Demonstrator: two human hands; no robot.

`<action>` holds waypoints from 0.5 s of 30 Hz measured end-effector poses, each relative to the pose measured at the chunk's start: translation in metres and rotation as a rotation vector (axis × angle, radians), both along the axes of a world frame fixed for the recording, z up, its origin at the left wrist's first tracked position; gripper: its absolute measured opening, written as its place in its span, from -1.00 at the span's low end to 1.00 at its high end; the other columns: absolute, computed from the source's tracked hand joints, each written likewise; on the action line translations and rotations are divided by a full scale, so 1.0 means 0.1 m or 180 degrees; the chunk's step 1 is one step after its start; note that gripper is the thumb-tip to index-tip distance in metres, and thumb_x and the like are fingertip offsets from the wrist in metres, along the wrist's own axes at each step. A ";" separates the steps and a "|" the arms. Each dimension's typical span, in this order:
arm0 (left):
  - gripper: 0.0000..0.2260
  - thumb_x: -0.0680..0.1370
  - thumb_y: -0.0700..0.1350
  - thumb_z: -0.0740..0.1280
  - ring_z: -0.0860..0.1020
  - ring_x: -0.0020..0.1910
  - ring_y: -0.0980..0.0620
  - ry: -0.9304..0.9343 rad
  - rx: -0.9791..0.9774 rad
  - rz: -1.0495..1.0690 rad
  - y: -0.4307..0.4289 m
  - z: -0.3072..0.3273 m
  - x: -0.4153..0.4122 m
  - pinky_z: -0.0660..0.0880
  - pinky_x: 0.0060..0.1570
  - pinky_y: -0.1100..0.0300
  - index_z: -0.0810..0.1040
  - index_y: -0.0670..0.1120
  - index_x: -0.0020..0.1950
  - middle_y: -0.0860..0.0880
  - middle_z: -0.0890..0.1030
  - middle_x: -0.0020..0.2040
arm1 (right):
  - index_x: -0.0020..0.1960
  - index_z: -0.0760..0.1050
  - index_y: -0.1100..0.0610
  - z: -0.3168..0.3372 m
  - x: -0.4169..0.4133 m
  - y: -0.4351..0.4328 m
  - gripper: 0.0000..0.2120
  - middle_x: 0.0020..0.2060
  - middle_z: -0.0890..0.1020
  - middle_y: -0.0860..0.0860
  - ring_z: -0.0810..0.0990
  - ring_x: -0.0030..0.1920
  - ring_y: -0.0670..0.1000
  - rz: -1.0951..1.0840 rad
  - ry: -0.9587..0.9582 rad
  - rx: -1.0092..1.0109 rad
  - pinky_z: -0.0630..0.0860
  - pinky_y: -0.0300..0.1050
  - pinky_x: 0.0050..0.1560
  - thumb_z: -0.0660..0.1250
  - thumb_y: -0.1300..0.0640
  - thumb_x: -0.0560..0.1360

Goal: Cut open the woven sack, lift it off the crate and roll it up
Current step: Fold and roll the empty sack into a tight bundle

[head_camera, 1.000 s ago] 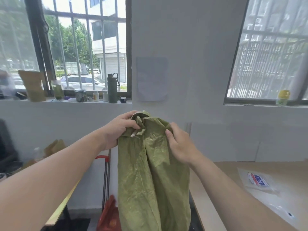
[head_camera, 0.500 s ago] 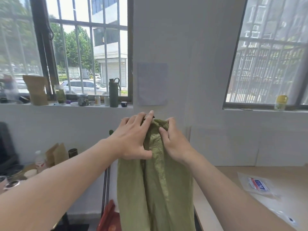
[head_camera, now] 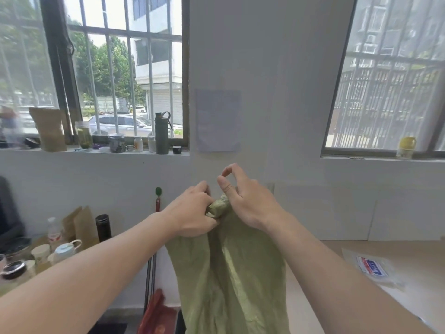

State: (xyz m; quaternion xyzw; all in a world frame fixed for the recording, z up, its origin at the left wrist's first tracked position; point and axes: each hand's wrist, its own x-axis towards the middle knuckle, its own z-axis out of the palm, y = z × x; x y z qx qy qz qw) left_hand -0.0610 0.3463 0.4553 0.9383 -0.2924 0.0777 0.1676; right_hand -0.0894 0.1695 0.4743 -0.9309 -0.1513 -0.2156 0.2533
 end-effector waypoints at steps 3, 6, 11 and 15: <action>-0.80 0.53 -0.07 0.34 0.51 -0.06 -0.07 0.0222 -0.0326 0.0258 -0.04 0.05 0.06 0.44 -0.04 0.05 0.56 -0.08 -0.28 -0.02 0.43 0.00 | 0.28 0.34 -0.17 -0.05 0.03 -0.10 -0.62 -0.07 0.61 -0.06 0.57 0.06 0.08 -0.0126 -0.0402 -0.0777 0.36 0.17 0.22 -0.02 -0.36 0.64; -0.84 0.54 -0.12 0.32 0.55 -0.13 -0.07 0.0426 -0.0397 0.0498 -0.06 0.12 0.13 0.41 -0.24 0.12 0.53 -0.08 -0.24 -0.04 0.56 -0.13 | 0.40 0.40 -0.10 -0.09 0.05 -0.22 -0.48 0.34 0.38 0.04 0.36 0.35 0.11 0.0128 -0.0704 -0.1333 0.26 0.15 0.35 0.14 -0.37 0.57; -0.85 0.41 -0.20 0.33 0.46 -0.36 -0.02 0.1061 -0.0884 0.0501 -0.07 0.21 0.14 0.37 -0.31 0.16 0.44 -0.07 -0.36 0.02 0.47 -0.40 | 0.58 0.25 0.16 -0.13 0.13 -0.25 -0.13 0.40 0.44 0.07 0.35 0.44 0.13 0.0369 -0.0818 -0.2025 0.27 0.07 0.42 0.47 -0.15 0.40; -0.85 0.38 -0.25 0.34 0.39 -0.41 -0.01 0.1452 -0.1043 0.0146 -0.03 0.29 0.05 0.32 -0.37 0.19 0.42 -0.08 -0.33 -0.02 0.39 -0.39 | 0.61 0.15 0.13 -0.13 0.14 -0.21 0.11 0.47 0.37 0.03 0.25 0.51 0.06 0.0510 -0.0329 -0.1956 0.16 0.02 0.50 0.58 -0.28 0.27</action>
